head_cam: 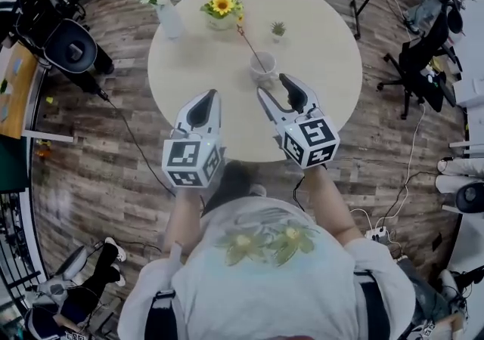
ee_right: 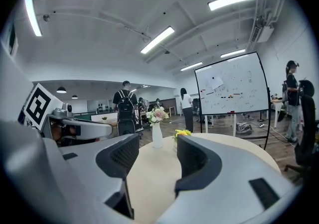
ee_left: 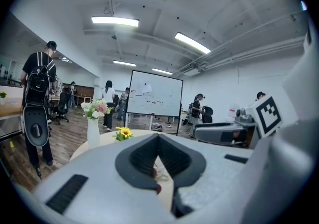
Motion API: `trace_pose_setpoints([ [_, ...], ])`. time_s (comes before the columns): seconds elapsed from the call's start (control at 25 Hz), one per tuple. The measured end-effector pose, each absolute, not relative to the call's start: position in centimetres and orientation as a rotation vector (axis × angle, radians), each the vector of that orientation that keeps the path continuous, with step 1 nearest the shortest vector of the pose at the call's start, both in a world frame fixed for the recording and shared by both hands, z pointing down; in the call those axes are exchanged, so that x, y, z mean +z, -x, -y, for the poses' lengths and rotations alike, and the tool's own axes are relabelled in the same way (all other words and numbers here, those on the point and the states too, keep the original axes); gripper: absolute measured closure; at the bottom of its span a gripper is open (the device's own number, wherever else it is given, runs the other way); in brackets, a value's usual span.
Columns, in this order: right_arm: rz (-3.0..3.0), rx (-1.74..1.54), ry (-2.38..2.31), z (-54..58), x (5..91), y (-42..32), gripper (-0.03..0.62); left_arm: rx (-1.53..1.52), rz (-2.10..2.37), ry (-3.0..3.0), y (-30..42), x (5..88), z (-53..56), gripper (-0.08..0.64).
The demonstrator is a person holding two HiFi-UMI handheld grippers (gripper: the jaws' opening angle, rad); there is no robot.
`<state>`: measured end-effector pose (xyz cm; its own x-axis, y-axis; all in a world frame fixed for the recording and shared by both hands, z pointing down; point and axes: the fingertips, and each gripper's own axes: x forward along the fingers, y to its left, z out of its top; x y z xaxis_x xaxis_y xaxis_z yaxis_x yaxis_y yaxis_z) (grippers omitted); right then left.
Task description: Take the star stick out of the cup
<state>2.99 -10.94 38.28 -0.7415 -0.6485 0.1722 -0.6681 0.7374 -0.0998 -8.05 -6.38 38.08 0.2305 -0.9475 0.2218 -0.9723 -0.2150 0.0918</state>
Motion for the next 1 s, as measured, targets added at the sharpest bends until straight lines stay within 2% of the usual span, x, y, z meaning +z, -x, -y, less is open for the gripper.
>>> trace_pose_setpoints([
  [1.0, 2.671, 0.255, -1.135, 22.8, 42.0, 2.2, 0.357, 0.232, 1.645, -2.403, 12.3, 39.4, 18.9, 0.558],
])
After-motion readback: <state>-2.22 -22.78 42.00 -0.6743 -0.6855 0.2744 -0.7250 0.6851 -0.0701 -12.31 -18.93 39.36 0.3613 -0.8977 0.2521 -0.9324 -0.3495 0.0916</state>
